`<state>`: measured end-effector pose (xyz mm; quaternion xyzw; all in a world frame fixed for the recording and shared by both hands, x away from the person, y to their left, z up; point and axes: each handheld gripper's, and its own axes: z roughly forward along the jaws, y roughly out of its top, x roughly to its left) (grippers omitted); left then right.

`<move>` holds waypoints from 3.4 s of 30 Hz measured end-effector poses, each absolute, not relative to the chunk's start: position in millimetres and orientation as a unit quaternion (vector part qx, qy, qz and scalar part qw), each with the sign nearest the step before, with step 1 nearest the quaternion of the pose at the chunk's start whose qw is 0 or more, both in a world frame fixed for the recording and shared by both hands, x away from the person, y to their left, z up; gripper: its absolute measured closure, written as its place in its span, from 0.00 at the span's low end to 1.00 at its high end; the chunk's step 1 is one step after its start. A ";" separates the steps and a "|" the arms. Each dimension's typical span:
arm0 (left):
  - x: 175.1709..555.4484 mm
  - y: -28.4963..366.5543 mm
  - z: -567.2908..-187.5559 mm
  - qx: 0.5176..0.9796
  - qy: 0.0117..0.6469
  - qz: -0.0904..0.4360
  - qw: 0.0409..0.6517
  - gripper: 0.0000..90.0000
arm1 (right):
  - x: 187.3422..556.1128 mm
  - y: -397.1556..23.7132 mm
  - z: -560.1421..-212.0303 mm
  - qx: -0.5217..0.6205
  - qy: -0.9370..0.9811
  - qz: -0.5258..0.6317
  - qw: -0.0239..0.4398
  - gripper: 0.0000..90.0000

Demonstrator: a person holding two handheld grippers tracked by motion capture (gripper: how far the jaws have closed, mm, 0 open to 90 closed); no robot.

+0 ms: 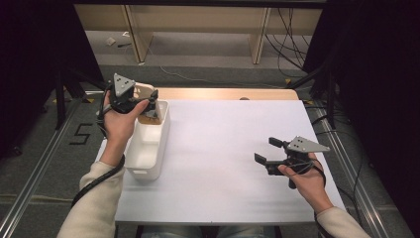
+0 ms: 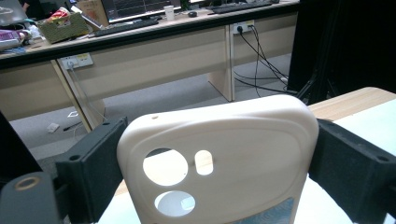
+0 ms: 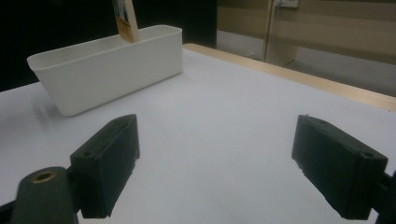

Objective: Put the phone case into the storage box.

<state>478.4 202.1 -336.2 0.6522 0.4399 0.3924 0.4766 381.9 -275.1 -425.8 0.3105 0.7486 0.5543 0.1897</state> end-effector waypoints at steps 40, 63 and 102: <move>483.7 203.7 -344.5 0.655 0.444 0.388 0.473 0.11 | 381.8 -274.1 -425.9 0.310 0.749 0.554 0.188 0.18; 491.6 201.4 -347.0 0.660 0.443 0.386 0.469 0.11 | 381.6 -273.3 -426.1 0.309 0.750 0.555 0.185 0.18; 504.0 197.7 -348.0 0.657 0.447 0.385 0.469 0.11 | 382.0 -272.9 -427.2 0.305 0.752 0.555 0.183 0.18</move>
